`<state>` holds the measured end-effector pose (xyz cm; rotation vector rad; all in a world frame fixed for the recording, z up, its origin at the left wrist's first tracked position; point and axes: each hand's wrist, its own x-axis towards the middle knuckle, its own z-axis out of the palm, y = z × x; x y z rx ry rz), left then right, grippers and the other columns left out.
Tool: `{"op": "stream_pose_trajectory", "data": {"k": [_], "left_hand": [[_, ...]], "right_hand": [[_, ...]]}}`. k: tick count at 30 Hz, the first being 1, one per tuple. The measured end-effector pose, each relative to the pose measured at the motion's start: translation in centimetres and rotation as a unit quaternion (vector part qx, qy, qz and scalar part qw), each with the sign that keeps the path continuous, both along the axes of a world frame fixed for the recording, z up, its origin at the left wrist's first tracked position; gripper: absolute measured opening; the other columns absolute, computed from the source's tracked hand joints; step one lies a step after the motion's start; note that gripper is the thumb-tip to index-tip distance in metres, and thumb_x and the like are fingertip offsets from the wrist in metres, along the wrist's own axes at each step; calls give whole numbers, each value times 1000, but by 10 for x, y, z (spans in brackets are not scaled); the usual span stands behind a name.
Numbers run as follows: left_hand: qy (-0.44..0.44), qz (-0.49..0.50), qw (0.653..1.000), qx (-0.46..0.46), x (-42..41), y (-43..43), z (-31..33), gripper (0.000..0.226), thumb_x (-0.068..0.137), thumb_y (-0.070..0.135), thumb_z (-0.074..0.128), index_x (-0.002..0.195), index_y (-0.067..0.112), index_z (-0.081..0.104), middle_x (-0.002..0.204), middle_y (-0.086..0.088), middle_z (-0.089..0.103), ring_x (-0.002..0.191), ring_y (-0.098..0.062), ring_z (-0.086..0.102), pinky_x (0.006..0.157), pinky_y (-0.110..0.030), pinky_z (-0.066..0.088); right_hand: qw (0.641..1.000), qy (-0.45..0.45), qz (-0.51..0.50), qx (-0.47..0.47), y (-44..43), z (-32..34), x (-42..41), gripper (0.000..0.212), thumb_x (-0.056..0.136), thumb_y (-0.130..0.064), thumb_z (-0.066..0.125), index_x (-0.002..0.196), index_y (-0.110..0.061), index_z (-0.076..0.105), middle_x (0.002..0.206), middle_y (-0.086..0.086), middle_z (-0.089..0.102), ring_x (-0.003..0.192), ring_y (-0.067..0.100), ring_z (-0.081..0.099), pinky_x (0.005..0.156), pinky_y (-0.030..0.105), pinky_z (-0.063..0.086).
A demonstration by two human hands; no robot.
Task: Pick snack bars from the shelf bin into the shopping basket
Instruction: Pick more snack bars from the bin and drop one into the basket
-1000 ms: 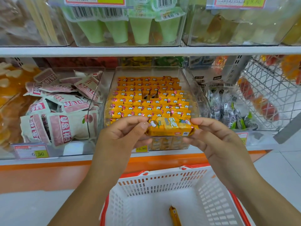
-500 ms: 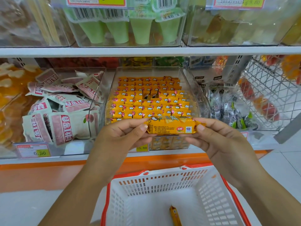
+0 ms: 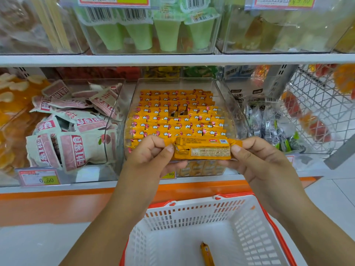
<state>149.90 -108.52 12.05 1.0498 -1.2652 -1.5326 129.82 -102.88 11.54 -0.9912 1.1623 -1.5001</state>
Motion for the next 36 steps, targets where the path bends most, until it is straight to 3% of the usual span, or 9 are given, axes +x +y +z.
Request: {"op": "stream_pose_trajectory", "data": {"k": [3,7,9,12,15,18,23,28,36], "left_hand": [[1,26,1000,-16,-2,2,-1,6,98,11,51,96,8,56,85,1,76,77,-18,74,78,-36,58],[40,48,998,-20,-3,4,4,18,90,12,59,105,23,60,98,1,77,77,-22,75,59,-23,57],[40,56,997,-23,-3,5,3,15,88,15,60,100,21,66,93,-1,77,78,-22,75,60,-22,58],[43,51,998,-18,-2,4,2,28,74,28,64,101,23,71,93,-3,77,82,-21,75,66,-23,60],[42,40,998,-20,0,1,4,35,64,23,69,99,22,72,94,-4,77,82,-20,75,66,-21,58],[49,41,998,-11,2,-1,2,25,70,16,67,93,21,74,89,-6,77,81,-20,75,65,-19,58],[43,27,999,-1,3,-1,1,23,91,3,57,99,18,72,89,-11,77,84,-23,75,69,-22,59],[-11,26,1000,5,3,-4,-2,14,95,20,56,100,17,69,84,-9,76,81,-23,75,71,-28,61],[-203,18,975,-88,0,-9,-4,24,97,39,49,82,34,67,67,8,72,58,-4,67,53,-12,50]], "right_hand": [[1000,-6,-8,-3,0,2,2,12,63,-31,72,74,-26,69,92,10,76,82,30,74,71,29,59],[999,11,-31,-27,1,3,4,17,67,-30,70,82,-27,65,93,11,74,78,39,73,62,28,58],[999,20,-39,-31,1,1,4,16,69,-35,70,83,-27,69,86,8,73,80,38,73,64,27,58],[1000,7,-10,-21,1,-1,3,45,62,-50,83,94,-21,70,96,13,75,88,36,73,72,28,59],[1000,-13,7,-16,0,-3,2,57,55,-43,89,99,-15,67,102,16,74,89,34,73,74,28,59],[999,-35,5,-6,0,0,2,43,60,-26,78,98,-9,66,98,15,75,85,33,74,70,26,59],[998,-69,2,-3,-1,-1,2,30,61,-22,73,89,-13,72,97,20,74,85,34,74,67,26,59],[1000,-7,28,-12,-2,-8,3,65,63,-36,85,119,-12,61,107,16,73,99,33,71,82,30,57],[999,18,-39,16,-8,-13,10,47,53,-60,86,79,-24,69,89,8,74,88,28,73,81,41,55]]}}
